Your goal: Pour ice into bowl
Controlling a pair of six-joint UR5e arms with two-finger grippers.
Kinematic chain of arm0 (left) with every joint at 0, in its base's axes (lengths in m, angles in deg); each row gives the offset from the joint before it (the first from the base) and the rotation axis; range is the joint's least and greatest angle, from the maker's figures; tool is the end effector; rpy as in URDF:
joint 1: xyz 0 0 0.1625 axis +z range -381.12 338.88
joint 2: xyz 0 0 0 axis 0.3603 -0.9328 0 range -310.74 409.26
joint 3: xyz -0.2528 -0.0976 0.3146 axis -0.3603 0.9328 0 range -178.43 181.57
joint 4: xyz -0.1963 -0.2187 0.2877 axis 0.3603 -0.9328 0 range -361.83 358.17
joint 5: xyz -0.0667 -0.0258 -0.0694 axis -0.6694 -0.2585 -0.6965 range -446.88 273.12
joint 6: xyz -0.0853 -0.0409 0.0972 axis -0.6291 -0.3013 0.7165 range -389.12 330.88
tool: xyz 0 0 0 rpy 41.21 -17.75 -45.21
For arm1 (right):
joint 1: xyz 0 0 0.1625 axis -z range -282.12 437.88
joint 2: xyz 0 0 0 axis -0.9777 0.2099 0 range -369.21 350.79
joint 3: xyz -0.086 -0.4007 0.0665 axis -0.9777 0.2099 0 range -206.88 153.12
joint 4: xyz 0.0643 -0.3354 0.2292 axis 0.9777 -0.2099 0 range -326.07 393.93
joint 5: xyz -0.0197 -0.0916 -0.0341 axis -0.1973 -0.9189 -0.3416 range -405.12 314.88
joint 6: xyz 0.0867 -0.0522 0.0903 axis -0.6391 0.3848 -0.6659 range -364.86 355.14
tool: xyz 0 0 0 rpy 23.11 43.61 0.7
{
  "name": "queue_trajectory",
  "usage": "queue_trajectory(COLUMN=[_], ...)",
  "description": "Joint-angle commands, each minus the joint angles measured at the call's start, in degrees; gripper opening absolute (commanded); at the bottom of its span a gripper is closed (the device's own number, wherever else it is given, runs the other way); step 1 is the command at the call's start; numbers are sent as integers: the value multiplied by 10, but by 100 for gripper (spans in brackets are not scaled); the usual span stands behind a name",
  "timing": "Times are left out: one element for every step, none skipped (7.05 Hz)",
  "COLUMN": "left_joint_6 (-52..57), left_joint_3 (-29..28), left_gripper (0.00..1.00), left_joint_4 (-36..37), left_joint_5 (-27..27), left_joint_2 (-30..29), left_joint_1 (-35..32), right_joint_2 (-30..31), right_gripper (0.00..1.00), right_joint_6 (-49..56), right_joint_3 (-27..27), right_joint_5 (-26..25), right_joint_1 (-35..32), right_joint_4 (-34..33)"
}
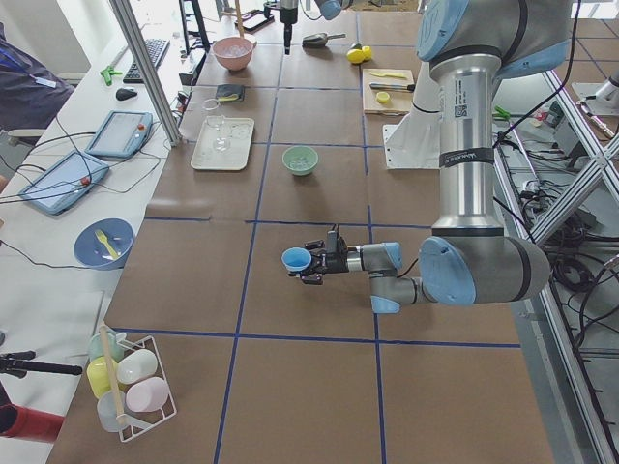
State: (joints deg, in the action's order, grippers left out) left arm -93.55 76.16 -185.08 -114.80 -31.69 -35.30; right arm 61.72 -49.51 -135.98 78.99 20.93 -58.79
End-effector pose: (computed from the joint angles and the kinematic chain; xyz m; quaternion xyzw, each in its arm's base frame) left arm 0.3104 -0.3395 0.6638 0.5648 0.3104 -0.2196 0.7324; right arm -0.2726 -0.5240 0.3481 0.0514 -0.4001 0.0032 0.9150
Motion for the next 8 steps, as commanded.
queue_trajectory(left_joint_6=[0,0,0,-1,-1,-2,-2,-1], left_joint_3=[-4,-5,-5,-3,-3,-3,-2,1], left_gripper=[52,78,99,100,100,100,100,100], left_joint_4=[0,0,0,0,-1,-1,-1,-2], left_joint_5=[-1,-1,-3,-4,-5,-5,-6,-21], left_joint_2=[0,0,0,0,0,-1,-1,1], left_joint_1=[0,0,0,0,0,0,0,-1], right_joint_2=[0,0,0,-1,-1,-1,-1,-1], right_gripper=[100,100,100,100,100,100,100,100], right_joint_6=[0,0,0,0,-1,-3,-3,-3], right_joint_3=[0,0,0,-1,-1,-1,-2,-3], right_joint_5=[0,0,0,0,0,0,0,0], right_joint_1=[0,0,0,0,0,0,0,0], right_joint_4=[0,0,0,0,0,0,0,0])
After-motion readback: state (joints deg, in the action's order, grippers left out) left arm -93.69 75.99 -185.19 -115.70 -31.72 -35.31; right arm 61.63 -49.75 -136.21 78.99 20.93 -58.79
